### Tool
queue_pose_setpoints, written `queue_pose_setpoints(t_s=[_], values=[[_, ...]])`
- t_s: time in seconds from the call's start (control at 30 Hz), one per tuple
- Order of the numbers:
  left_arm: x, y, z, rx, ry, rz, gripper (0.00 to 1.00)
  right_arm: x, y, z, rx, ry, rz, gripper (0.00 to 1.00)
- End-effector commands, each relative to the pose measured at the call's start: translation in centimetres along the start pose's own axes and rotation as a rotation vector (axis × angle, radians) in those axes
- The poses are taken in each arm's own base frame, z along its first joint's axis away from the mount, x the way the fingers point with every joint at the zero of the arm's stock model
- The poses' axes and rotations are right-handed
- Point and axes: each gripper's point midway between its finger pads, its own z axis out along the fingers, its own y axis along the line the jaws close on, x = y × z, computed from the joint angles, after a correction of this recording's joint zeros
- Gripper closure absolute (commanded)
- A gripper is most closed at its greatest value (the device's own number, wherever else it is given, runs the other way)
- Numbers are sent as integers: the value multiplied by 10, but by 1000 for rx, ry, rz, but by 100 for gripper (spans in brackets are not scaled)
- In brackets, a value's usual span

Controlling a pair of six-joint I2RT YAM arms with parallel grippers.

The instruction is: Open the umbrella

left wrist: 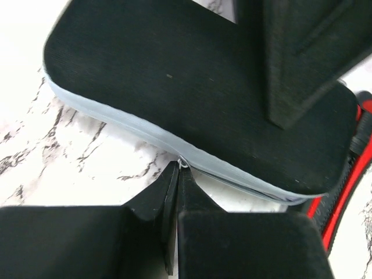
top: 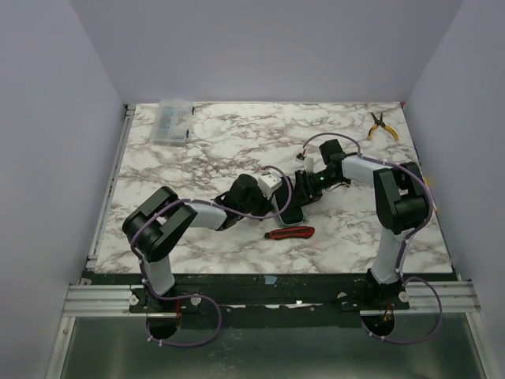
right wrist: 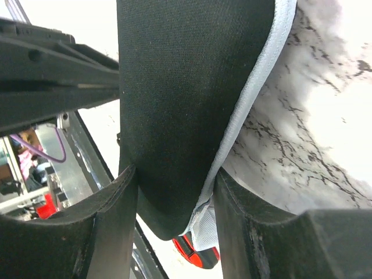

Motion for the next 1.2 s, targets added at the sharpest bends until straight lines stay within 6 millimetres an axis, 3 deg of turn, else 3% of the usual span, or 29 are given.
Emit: queue_pose_setpoints(t_s=[0.0,0.4,0.63,0.77,0.93,1.07,1.17], values=[[-8,16,-5,-48,10,-115,100,35,-14,9,40,139,-44,100],[-24,44,-21,-118,-11,-271,100,49,-19,7,53,226,-137,99],[-27,68,-27,-151,-14,-324,100,35,-33,4,97,289,-240,99],[-25,59,-28,-104,-15,-330,100,-6,-42,1,163,248,-316,78],[-15,45,-29,-60,2,-345,100,-77,-39,-8,252,113,-358,39],[-7,33,-30,-31,24,-354,100,-121,-21,-25,289,-2,-331,24],[-5,20,-28,-7,34,-356,100,-132,-22,-41,331,-63,-241,17]])
